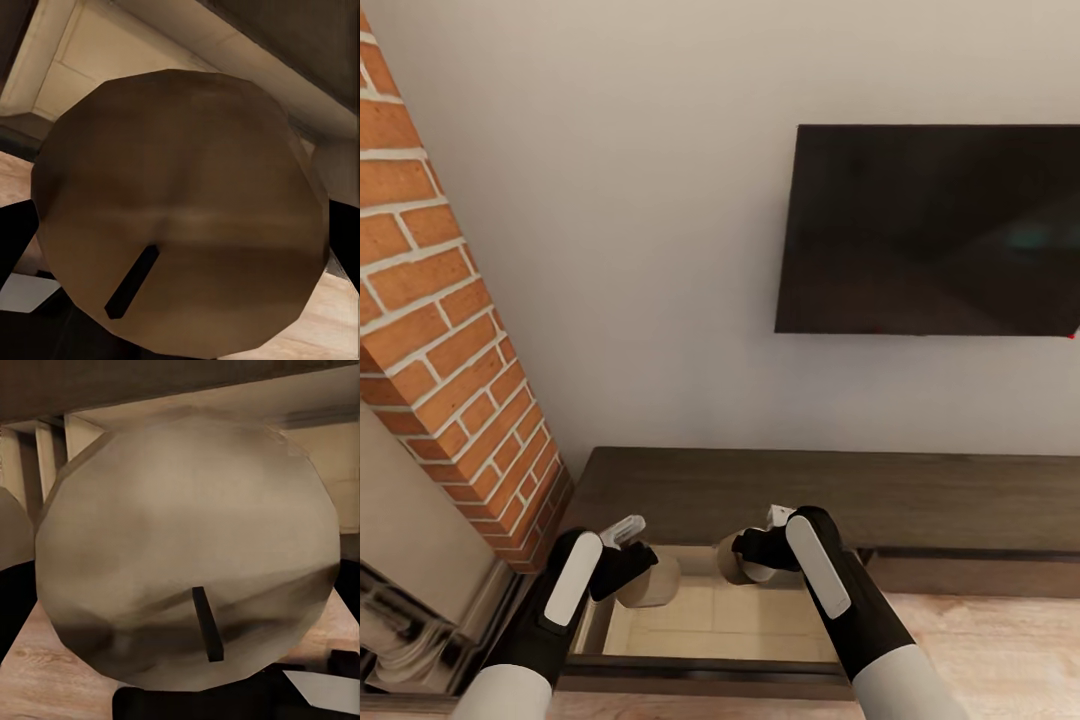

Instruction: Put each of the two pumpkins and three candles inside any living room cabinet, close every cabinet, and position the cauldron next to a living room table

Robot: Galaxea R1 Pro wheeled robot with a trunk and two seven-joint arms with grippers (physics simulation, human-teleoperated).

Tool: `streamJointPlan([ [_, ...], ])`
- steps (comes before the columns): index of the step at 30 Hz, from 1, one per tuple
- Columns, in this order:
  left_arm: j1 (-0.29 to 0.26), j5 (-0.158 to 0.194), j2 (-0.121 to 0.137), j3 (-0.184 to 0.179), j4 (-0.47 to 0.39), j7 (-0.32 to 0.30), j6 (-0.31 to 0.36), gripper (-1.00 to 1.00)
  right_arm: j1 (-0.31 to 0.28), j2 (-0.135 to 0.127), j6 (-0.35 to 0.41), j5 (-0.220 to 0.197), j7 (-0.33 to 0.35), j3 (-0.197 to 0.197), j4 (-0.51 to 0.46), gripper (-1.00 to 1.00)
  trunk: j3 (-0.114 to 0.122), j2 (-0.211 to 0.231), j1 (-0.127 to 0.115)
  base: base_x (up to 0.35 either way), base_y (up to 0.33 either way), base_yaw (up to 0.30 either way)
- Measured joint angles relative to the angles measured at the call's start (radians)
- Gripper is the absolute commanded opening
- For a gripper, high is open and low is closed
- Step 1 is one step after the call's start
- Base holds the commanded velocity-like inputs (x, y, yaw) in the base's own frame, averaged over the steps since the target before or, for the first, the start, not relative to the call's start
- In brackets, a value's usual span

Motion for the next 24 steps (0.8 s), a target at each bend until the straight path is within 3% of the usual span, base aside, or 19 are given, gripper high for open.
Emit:
streamJointPlan([
  [5, 0.000, 0.002, 0.000, 0.000, -0.001, 0.000, 0.000, -1.00, -0.005, 0.002, 0.008, 0.000, -0.014, 0.000, 0.028, -1.00, 0.000, 0.000, 0.000, 0.150, 0.000, 0.000],
  [10, 0.000, 0.003, -0.005, -0.027, -0.001, 0.015, 0.000, -1.00, -0.080, 0.018, 0.010, 0.001, -0.088, -0.001, 0.220, -1.00, -0.003, -0.007, 0.004, 0.016, 0.000, 0.000],
  [12, 0.000, -0.001, -0.005, -0.040, 0.000, 0.018, 0.001, -1.00, -0.091, 0.029, 0.005, -0.008, -0.096, -0.001, 0.253, -1.00, -0.009, -0.021, 0.011, 0.002, 0.000, 0.000],
  [24, 0.000, -0.006, -0.008, -0.052, 0.009, 0.022, -0.013, -1.00, -0.100, 0.029, -0.007, 0.000, -0.101, -0.001, 0.286, -1.00, -0.047, -0.105, 0.057, 0.000, 0.000, 0.000],
])
